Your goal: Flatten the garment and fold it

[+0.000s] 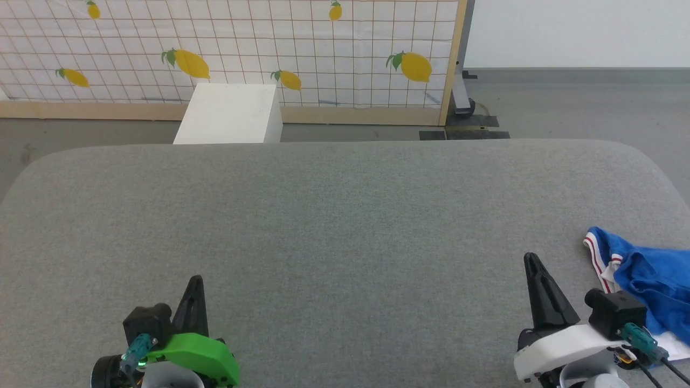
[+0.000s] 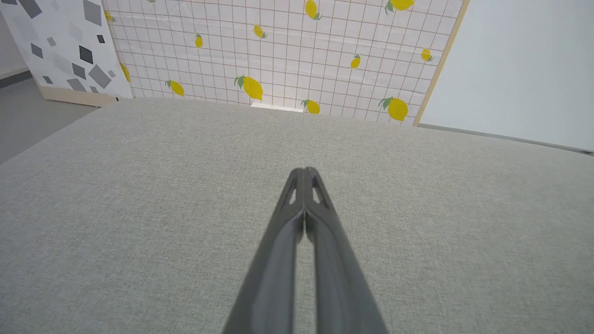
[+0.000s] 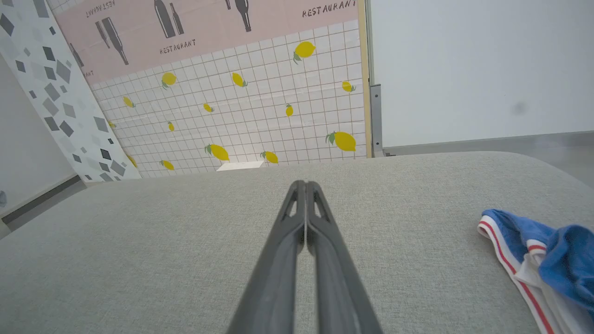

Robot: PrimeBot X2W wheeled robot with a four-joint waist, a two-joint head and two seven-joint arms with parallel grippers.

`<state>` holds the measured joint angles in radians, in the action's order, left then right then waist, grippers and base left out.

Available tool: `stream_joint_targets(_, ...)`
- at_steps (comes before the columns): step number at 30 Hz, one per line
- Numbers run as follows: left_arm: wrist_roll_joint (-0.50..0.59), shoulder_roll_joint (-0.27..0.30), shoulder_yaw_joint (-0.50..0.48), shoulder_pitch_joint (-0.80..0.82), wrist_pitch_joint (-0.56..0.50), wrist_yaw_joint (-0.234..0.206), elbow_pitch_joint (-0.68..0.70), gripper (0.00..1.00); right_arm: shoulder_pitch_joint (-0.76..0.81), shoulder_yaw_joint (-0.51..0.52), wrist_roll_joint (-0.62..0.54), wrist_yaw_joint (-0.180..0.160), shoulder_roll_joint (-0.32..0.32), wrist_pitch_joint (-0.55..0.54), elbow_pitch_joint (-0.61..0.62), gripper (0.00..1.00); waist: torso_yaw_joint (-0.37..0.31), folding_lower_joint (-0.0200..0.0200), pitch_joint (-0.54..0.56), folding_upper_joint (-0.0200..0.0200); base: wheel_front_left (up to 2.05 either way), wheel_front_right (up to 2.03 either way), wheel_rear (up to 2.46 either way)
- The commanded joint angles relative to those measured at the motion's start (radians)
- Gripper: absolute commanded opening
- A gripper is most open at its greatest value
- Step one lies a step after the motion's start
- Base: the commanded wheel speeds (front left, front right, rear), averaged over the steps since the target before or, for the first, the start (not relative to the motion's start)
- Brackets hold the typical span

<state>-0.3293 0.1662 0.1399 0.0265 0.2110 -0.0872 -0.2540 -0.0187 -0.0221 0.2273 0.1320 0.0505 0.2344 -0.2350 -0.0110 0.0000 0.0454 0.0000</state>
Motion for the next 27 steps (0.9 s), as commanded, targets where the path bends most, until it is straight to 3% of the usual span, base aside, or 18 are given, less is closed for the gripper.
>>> stream_joint_targets(1, 0.017, -0.006, -0.006, -0.003, -0.006, 0.008, 0.008, 0.0, 0.002, 0.001, -0.014, 0.0, 0.0, -0.006, 0.01, 0.0, 0.0, 0.0, -0.001, 0.0, 0.0, 0.0, 0.0)
stream_joint_targets(27, 0.095, -0.034, -0.039, -0.009, -0.057, 0.028, 0.069, 0.0, 0.006, 0.007, -0.067, 0.0, 0.0, -0.063, 0.066, 0.0, 0.003, 0.0, -0.012, 0.0, 0.0, 0.0, 0.0)
